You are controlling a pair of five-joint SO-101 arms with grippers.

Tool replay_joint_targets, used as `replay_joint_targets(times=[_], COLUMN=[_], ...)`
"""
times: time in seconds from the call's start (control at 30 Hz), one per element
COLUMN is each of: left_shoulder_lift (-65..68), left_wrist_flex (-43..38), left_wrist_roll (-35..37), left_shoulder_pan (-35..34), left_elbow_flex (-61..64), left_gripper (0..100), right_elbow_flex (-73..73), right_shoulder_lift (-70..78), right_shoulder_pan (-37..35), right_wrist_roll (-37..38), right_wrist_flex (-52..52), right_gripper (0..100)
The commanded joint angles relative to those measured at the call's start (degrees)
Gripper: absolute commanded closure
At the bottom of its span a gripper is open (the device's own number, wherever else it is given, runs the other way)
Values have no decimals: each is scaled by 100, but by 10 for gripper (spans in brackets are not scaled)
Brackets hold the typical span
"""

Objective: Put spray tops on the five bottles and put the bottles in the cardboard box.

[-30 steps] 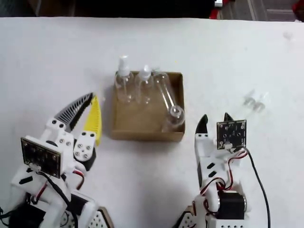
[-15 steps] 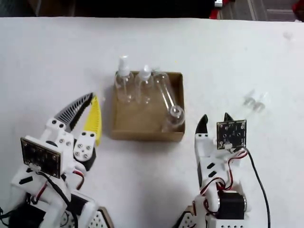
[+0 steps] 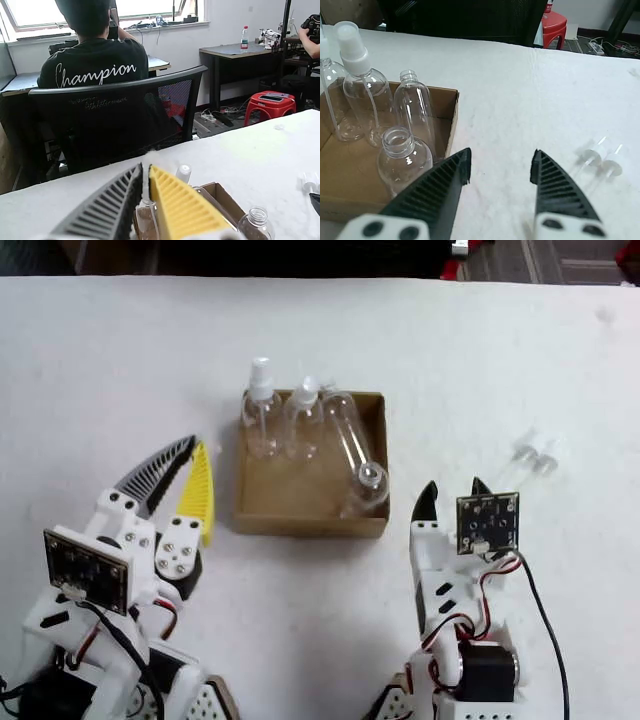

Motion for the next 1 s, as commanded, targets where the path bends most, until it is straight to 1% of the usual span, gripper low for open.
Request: replay_joint_targets(times=[0.0,0.07,0.13,0.23,0.3,0.4,0.5,0.57,0.63,0.73,0.8,0.87,0.93,0.97], left_shoulder_lift=[-171,-435,-831,-1534,-1648,-1481,-1481,-1481,-1481,-1481,-1481,-1481,-1473,-1464], left_wrist_flex=[273,554,835,1064,1222,1134,932,923,976,870,501,-44,-387,-404], left_wrist_roll=[26,-88,-571,-1284,-1477,-1222,-527,-185,-97,-97,-141,-149,-149,-141], left_shoulder_pan=[-31,-40,-40,-57,-233,-831,-1411,-1604,-1684,-1684,-1666,-1727,-1771,-1763], left_elbow_flex=[-202,-273,-176,422,756,1204,1538,1793,2189,3244,4044,4492,4888,4879], left_gripper=[976,976,976,976,976,976,976,976,976,976,976,976,976,976], right_elbow_flex=[-79,-79,-79,-35,9,220,316,431,668,1292,1820,1873,1881,1881], right_shoulder_lift=[48,48,40,40,40,40,40,40,40,40,40,66,66,66], right_shoulder_pan=[48,48,40,4,4,4,4,4,4,22,13,-13,-92,-119], right_wrist_roll=[-70,-53,-35,-26,-26,-26,-26,-70,-70,-70,-79,-105,-484,-686], right_wrist_flex=[31,31,22,4,40,-4,31,31,66,242,400,655,743,769], right_gripper=[822,822,822,820,819,819,819,818,818,818,818,821,820,819])
